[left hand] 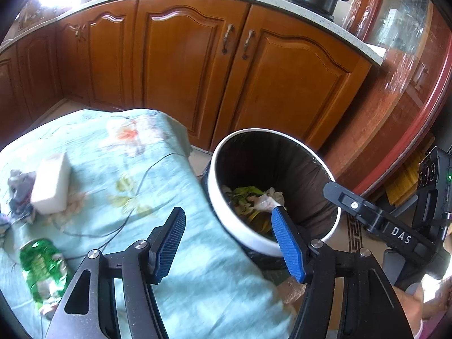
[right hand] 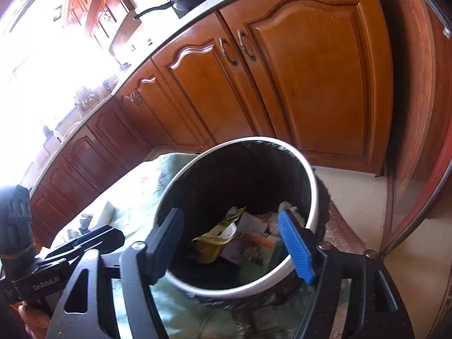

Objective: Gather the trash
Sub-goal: 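Grasp the crumpled white paper with the left tool while the right tool grasps the crushed green can, then carry the paper and can over the bin and open both tools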

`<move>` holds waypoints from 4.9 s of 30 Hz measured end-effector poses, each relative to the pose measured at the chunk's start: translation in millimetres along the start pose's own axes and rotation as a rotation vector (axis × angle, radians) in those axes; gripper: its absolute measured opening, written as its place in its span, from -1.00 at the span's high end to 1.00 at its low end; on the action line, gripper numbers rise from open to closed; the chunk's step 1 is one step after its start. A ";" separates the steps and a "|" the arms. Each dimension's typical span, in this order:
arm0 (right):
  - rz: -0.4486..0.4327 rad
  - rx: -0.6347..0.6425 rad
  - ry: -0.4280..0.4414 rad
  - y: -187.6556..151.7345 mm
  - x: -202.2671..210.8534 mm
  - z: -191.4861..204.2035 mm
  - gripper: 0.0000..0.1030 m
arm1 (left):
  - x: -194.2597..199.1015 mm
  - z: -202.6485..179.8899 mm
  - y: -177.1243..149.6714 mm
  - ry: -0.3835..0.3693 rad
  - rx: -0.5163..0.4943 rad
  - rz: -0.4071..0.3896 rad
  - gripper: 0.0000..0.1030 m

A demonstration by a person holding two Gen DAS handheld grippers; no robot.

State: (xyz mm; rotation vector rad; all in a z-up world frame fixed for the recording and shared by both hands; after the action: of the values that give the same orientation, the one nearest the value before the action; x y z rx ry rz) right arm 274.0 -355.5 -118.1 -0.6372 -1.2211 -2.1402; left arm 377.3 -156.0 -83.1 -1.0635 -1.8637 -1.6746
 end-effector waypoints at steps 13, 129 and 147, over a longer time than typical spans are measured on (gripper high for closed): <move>0.043 0.014 0.119 -45.8 3.5 64.7 -0.72 | 68.3 73.2 -55.7 0.063 0.138 -0.041 -0.24; -0.069 0.046 0.049 -4.4 36.9 38.7 0.76 | 40.4 14.8 -22.8 -0.096 -0.103 -0.002 0.54; -0.045 0.049 -0.051 25.4 7.7 -8.2 0.76 | -33.6 -32.8 18.3 -0.107 -0.180 0.070 0.54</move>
State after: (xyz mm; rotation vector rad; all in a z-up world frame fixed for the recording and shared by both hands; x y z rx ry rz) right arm 285.1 -375.0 -101.7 -0.6533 -1.3222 -2.1357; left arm 406.2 -196.8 -89.8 -1.2983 -1.7433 -1.8033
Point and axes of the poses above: each gripper's, at about its wrist camera, not at the fingertips, and x roughly against the way its jaws point, z to its left, y to its top, the point moved 6 cm from there along -x, roughly the way its jaws point, and after that the axes turned 4 degrees about y, right-handed, at the moved point
